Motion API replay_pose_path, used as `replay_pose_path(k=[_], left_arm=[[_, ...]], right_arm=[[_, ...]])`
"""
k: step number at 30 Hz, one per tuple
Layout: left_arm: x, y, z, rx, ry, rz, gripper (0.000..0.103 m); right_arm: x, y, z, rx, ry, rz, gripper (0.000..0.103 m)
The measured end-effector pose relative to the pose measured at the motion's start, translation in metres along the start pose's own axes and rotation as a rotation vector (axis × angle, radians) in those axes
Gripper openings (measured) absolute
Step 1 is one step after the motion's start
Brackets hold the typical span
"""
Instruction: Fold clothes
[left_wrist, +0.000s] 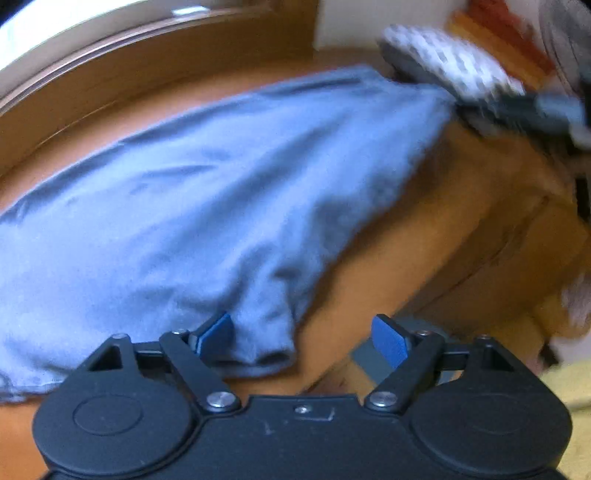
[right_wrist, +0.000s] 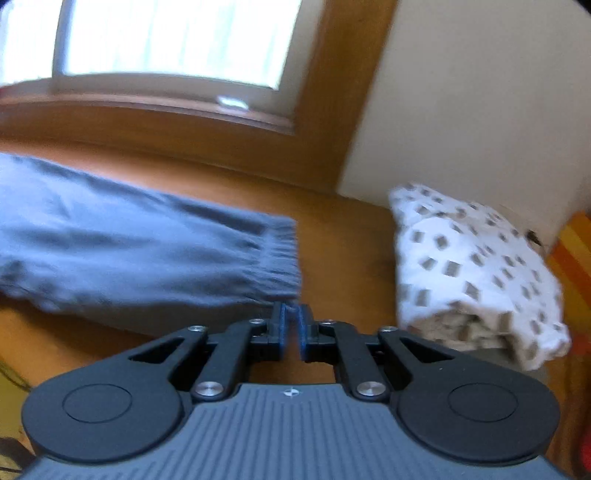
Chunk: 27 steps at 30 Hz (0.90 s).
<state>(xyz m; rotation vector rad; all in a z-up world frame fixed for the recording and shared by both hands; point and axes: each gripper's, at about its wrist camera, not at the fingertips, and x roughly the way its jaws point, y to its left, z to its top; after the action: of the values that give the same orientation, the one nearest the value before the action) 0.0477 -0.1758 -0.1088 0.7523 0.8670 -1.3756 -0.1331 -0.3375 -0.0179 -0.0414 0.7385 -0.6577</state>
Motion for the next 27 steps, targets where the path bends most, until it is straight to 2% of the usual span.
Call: replay_pose_path(k=[2, 5, 8, 10, 12, 14, 16, 21, 24, 26, 27], left_arm=[[0.002, -0.006, -0.002, 0.036, 0.006, 0.026, 0.084], [-0.001, -0.001, 0.001, -0.008, 0.009, -0.001, 0.084], [-0.013, 0.009, 0.014, -0.079, -0.034, -0.089, 0.082], [-0.018, 0.009, 0.026, -0.078, -0.085, -0.104, 0.082], [-0.014, 0.003, 0.042, -0.058, -0.12, -0.107, 0.082], [-0.004, -0.004, 0.056, -0.043, -0.146, -0.141, 0.082], [0.007, -0.008, 0.065, -0.044, -0.139, -0.185, 0.082], [0.021, -0.015, 0.077, 0.023, -0.155, -0.257, 0.082], [0.032, -0.013, 0.081, 0.035, -0.131, -0.313, 0.083], [0.041, -0.013, 0.077, 0.037, -0.106, -0.311, 0.082], [0.042, -0.013, 0.074, 0.043, -0.103, -0.311, 0.083]], right_arm=[[0.016, -0.01, -0.008, -0.013, 0.098, -0.047, 0.0], [0.005, -0.016, -0.013, 0.015, 0.08, -0.033, 0.0], [-0.012, -0.012, 0.006, 0.035, 0.0, 0.068, 0.009], [-0.014, -0.006, 0.02, 0.014, -0.04, 0.117, 0.01], [-0.001, -0.001, 0.031, 0.022, -0.041, 0.199, 0.01], [0.014, 0.007, 0.039, 0.012, -0.028, 0.267, 0.01], [0.032, 0.018, 0.045, -0.015, -0.003, 0.321, 0.01], [0.059, 0.033, 0.064, 0.02, 0.03, 0.387, 0.01], [0.064, 0.045, 0.075, 0.031, 0.059, 0.433, 0.01], [0.076, 0.055, 0.08, -0.037, 0.11, 0.425, 0.01], [0.082, 0.054, 0.081, -0.038, 0.123, 0.389, 0.009]])
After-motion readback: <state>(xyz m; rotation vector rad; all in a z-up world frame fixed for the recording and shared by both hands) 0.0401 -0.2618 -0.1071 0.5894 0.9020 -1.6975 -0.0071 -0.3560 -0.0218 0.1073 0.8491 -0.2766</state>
